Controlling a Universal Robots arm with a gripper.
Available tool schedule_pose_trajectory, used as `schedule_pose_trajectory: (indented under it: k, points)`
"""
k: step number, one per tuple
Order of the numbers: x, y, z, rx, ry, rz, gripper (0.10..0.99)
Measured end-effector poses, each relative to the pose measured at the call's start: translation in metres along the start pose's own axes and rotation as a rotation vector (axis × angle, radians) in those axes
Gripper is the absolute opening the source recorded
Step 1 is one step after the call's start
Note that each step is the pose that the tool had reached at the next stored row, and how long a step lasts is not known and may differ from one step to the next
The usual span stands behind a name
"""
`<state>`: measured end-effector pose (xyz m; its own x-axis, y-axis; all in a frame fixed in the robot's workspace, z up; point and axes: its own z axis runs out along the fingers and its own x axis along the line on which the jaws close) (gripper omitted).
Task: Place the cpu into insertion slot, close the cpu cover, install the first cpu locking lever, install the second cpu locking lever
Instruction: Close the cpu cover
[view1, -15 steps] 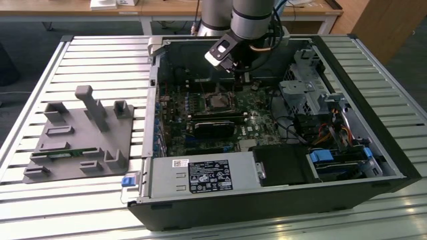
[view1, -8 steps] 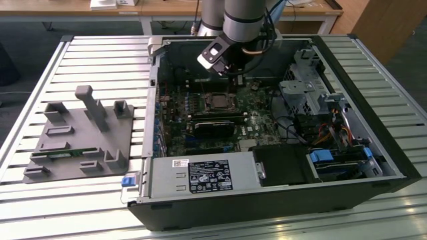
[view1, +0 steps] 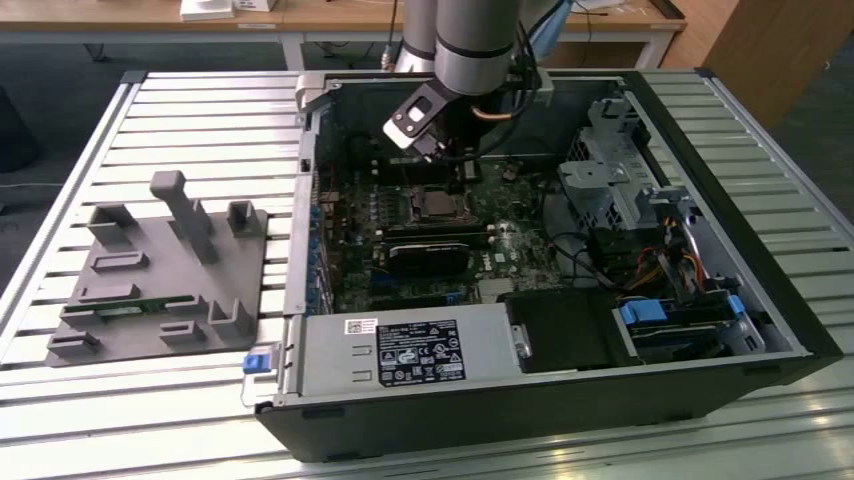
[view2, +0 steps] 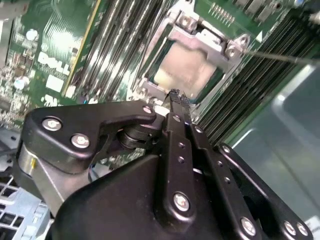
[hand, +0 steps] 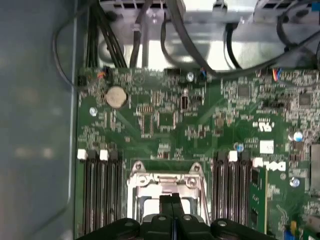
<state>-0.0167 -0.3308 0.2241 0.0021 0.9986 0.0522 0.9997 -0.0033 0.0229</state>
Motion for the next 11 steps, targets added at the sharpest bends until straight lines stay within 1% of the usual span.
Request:
schedule_pose_trajectory:
  k: [7,11]
  points:
    - [-0.0003,-0.0153,0.004,0.0,-0.0003,0.0,0.11]
    - [-0.0003,-0.0199,0.0049,0.0,-0.0001,0.0,0.11]
